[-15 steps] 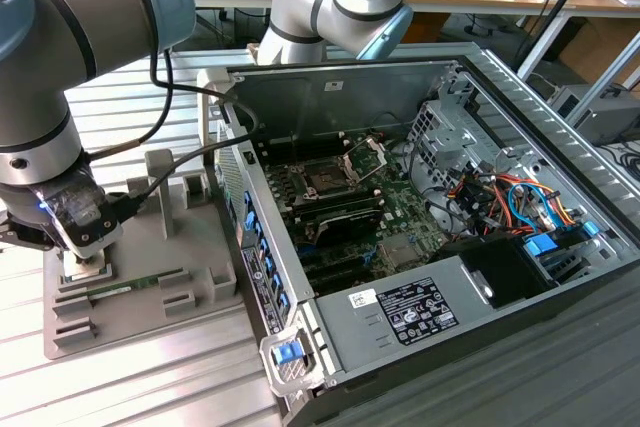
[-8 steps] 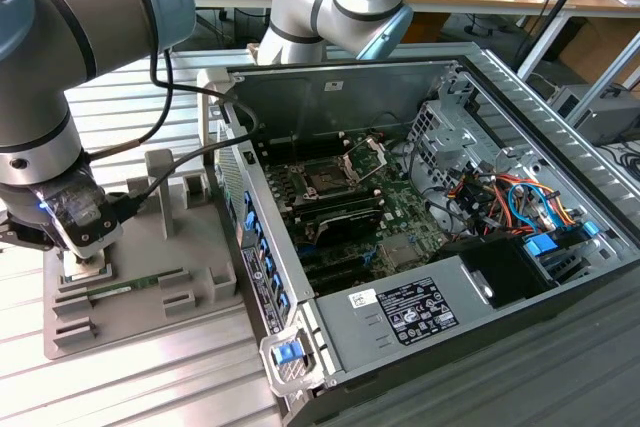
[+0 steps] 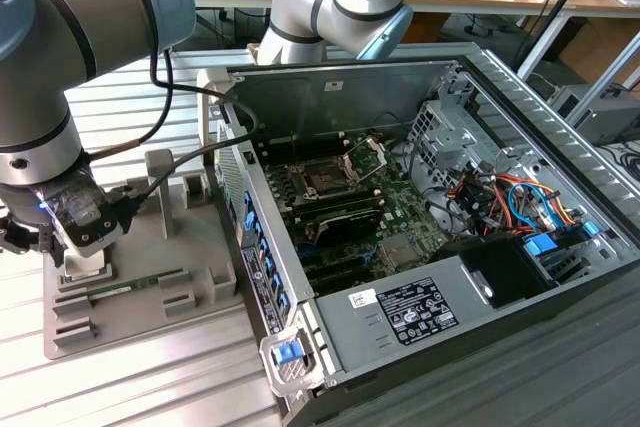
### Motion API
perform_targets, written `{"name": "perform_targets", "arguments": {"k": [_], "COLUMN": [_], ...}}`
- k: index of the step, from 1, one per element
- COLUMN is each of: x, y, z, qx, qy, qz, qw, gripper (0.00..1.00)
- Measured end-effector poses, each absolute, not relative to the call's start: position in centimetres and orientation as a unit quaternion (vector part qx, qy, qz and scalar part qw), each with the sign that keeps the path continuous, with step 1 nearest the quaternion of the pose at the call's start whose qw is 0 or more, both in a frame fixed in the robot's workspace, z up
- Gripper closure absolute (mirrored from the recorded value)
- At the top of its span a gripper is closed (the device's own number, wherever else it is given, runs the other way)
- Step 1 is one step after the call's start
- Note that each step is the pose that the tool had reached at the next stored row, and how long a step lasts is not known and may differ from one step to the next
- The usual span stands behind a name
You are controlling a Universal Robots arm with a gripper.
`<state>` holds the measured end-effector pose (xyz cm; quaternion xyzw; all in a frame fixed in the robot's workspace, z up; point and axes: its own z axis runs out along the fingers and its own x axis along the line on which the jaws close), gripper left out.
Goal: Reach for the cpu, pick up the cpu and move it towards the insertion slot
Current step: 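Pick up the cpu and move it towards the insertion slot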
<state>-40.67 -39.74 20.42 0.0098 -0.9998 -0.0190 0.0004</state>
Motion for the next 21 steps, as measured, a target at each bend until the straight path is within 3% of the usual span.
{"name": "perform_targets", "arguments": {"k": [2, 21], "x": [-40.68, -40.67], "y": [-39.74, -39.74], "z": [20.41, 20.34], "qx": [0.010, 0.011], "qy": [-1.000, -1.000], "qz": [-0.019, -0.016], "qw": [0.000, 0.000], "gripper": [0.34, 0.34]}}
